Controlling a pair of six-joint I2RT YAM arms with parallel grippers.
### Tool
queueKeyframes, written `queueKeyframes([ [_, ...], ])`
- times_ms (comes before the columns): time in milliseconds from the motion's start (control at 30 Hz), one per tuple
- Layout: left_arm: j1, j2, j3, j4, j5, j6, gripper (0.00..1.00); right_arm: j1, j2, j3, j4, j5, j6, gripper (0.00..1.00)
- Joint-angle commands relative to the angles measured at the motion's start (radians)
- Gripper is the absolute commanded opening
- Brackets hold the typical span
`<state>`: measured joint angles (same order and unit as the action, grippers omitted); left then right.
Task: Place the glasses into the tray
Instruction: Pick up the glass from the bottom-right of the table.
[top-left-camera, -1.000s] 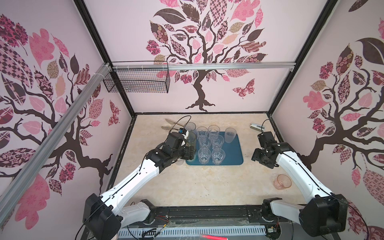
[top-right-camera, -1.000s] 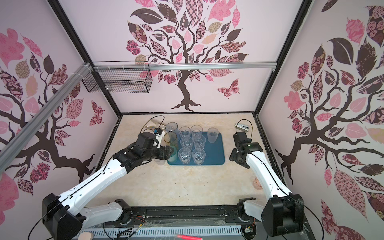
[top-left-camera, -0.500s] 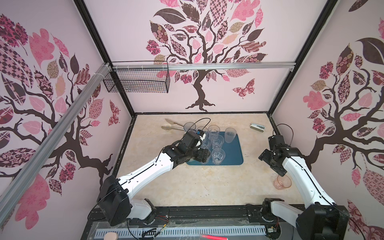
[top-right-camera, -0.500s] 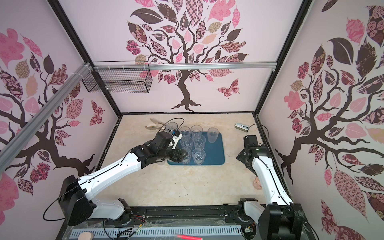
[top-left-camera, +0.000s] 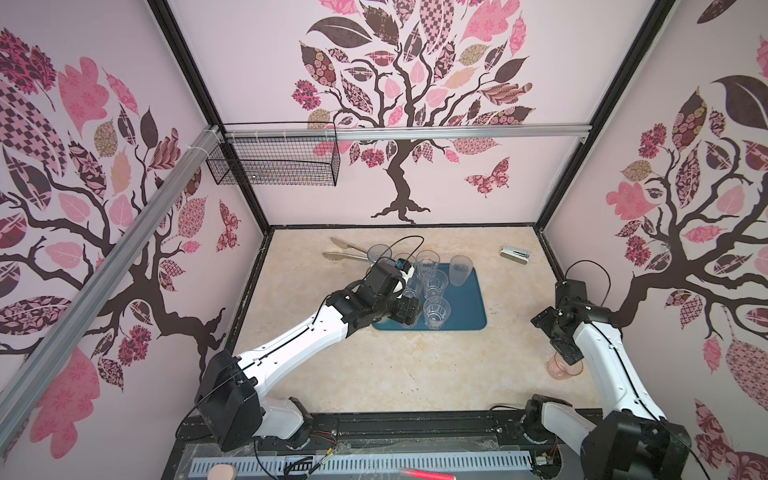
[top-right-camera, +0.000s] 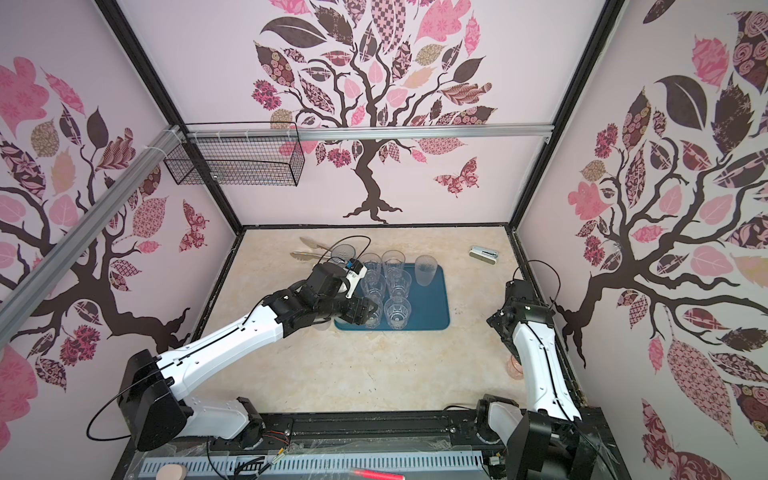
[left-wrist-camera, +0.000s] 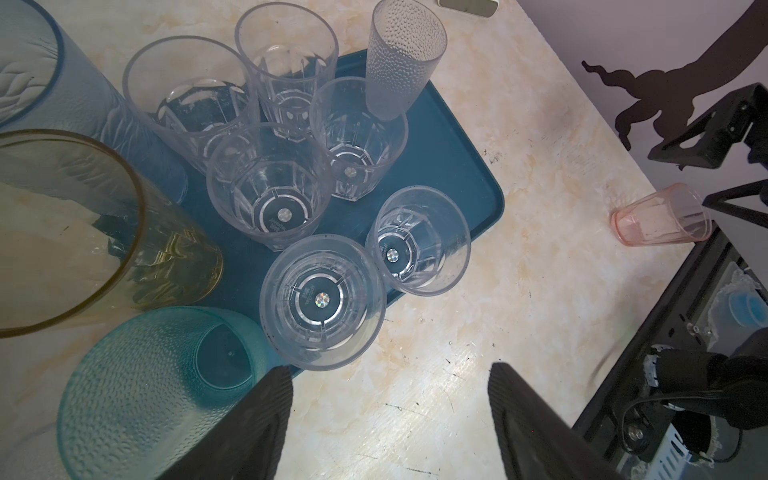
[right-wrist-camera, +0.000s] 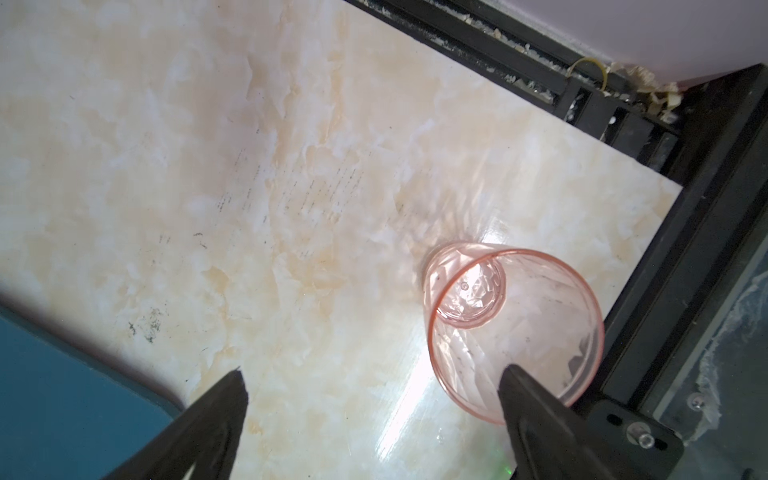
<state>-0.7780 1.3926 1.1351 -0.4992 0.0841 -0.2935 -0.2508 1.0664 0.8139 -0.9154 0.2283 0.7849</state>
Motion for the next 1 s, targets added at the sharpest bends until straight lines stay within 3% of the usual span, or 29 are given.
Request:
queueKeyframes([
  [0,-0.001,-0.002,0.004,0.011,-0.007,0.008,0.78,-0.031,-0.016,-0.014,0.026,-0.037,0.006,0.96],
  [133,-0.002,-0.002,-0.001,0.013,-0.007,0.011,0.78,-0.1,-0.016,-0.056,0.07,-0.116,-0.014,0.92],
  [333,-0.002,0.004,-0.006,0.016,-0.01,0.014,0.78,-0.107,-0.03,-0.095,0.121,-0.166,-0.023,0.81],
  [967,-0.002,-0.019,-0.019,0.009,-0.053,0.016,0.78,-0.107,-0.023,-0.167,0.215,-0.203,-0.056,0.37],
])
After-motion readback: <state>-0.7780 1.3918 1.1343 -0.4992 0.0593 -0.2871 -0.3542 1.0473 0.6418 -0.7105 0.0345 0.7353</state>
